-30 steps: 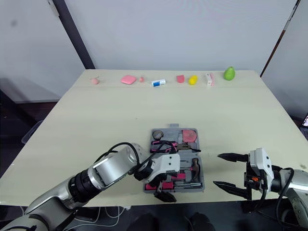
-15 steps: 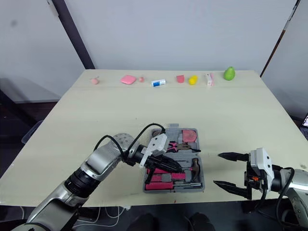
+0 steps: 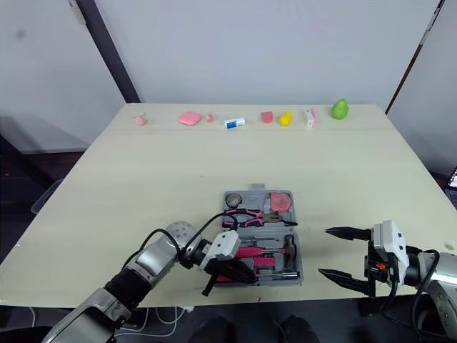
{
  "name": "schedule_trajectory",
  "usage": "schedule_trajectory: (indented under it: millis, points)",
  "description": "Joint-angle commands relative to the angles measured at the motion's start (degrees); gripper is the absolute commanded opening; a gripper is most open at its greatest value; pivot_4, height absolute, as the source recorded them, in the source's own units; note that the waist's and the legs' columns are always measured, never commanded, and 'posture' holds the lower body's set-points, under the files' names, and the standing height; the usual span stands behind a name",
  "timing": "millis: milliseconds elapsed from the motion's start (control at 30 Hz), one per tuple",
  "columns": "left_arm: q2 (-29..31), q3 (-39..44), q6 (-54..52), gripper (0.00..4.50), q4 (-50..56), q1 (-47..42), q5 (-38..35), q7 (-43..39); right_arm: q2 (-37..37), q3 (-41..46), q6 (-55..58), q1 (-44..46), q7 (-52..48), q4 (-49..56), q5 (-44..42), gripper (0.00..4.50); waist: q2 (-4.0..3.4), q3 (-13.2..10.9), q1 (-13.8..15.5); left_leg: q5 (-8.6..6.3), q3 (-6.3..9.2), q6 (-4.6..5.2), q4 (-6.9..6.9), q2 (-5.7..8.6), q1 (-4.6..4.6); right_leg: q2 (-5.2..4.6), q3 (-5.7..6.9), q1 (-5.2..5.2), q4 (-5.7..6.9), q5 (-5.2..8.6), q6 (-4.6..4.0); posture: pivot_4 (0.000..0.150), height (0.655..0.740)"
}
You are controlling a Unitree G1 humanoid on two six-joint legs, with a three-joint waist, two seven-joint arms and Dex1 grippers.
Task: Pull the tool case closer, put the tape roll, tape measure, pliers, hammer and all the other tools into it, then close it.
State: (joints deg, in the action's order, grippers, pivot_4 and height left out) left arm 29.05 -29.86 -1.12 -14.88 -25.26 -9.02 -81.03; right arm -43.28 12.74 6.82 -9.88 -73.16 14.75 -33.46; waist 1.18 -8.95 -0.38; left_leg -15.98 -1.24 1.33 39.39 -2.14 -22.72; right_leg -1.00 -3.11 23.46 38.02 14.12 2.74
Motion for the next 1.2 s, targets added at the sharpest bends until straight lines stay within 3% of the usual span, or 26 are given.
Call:
schedule_trajectory:
  millis: [33, 200, 433, 633, 867, 1000, 1100, 1200]
  points:
    - [0.2, -1.2, -1.9, 0.18, -2.4, 1.5, 2.8, 0.2, -0.9, 2.2, -0.3, -0.1, 0.1, 1.7, -1.0, 4.5, -0.05, 0.0, 0.0, 0.0, 0.0, 0.0, 0.0, 0.0, 0.01, 0.0, -0.02, 0.0, 0.0, 0.0, 0.0, 0.15, 0.74]
    - [-0.7, 1.0, -1.9, 0.18, -1.6, 1.6, 0.6, 0.5, -0.6, 1.9, -0.2, 0.3, 0.3, 1.7, -0.9, 4.5, -0.2, 0.2, -0.2, 0.0, 0.0, 0.0, 0.0, 0.0, 0.03, 0.01, -0.02, -0.01, 0.01, 0.0, 0.0, 0.15, 0.74]
    - [-1.7, 11.4, -8.4, 0.18, 8.7, 3.8, -10.8, 2.3, 1.5, 2.0, -0.7, 0.5, 2.5, 1.1, -1.1, 4.5, -0.18, 0.1, -0.2, 0.0, 0.08, 0.0, 0.0, -0.02, -0.02, 0.0, 0.01, 0.01, 0.01, 0.0, 0.0, 0.15, 0.74]
    - [3.7, 23.9, -14.7, 0.18, 18.1, 9.1, -18.0, 7.8, 4.3, 3.6, -2.5, -2.6, 4.3, 0.4, -0.9, 4.5, -0.21, 0.2, -0.3, 0.0, 0.15, 0.0, -0.04, -0.07, 0.01, 0.0, 0.0, 0.01, 0.01, 0.0, 0.0, 0.15, 0.74]
    - [7.6, 36.2, -16.9, 0.18, 15.5, 15.2, -20.2, 14.8, 8.7, 4.8, -8.0, -5.3, 11.4, -4.4, 4.8, 4.5, -0.22, 0.1, -0.2, 0.0, 0.07, 0.0, -0.05, -0.06, 0.05, -0.05, -0.03, 0.01, 0.0, 0.01, 0.01, 0.15, 0.74]
    - [9.2, 42.1, -14.2, 1.36, 13.8, 21.4, -19.0, 17.7, 10.7, 5.8, -10.1, -6.2, 15.3, -7.0, 6.7, 4.5, -0.22, 0.1, -0.3, 0.0, 0.08, 0.0, -0.09, -0.08, 0.06, -0.03, -0.02, 0.02, 0.0, 0.01, -0.01, 0.15, 0.74]
    - [10.0, 46.1, -12.2, 2.63, 12.3, 26.7, -18.5, 19.4, 11.6, 7.0, -9.1, -6.9, 19.2, -9.4, 7.8, 4.5, -0.22, 0.1, -0.3, -0.01, 0.04, -0.01, -0.15, -0.1, 0.07, -0.04, -0.04, 0.05, -0.01, 0.02, -0.03, 0.15, 0.74]
    - [10.6, 49.5, -9.5, 4.27, 10.2, 31.5, -17.7, 20.6, 12.2, 8.0, -9.8, -8.2, 21.9, -11.7, 8.7, 4.5, -0.23, 0.1, -0.3, -0.01, -0.02, -0.01, -0.15, -0.14, 0.1, -0.08, -0.08, 0.05, -0.01, 0.1, -0.18, 0.15, 0.74]
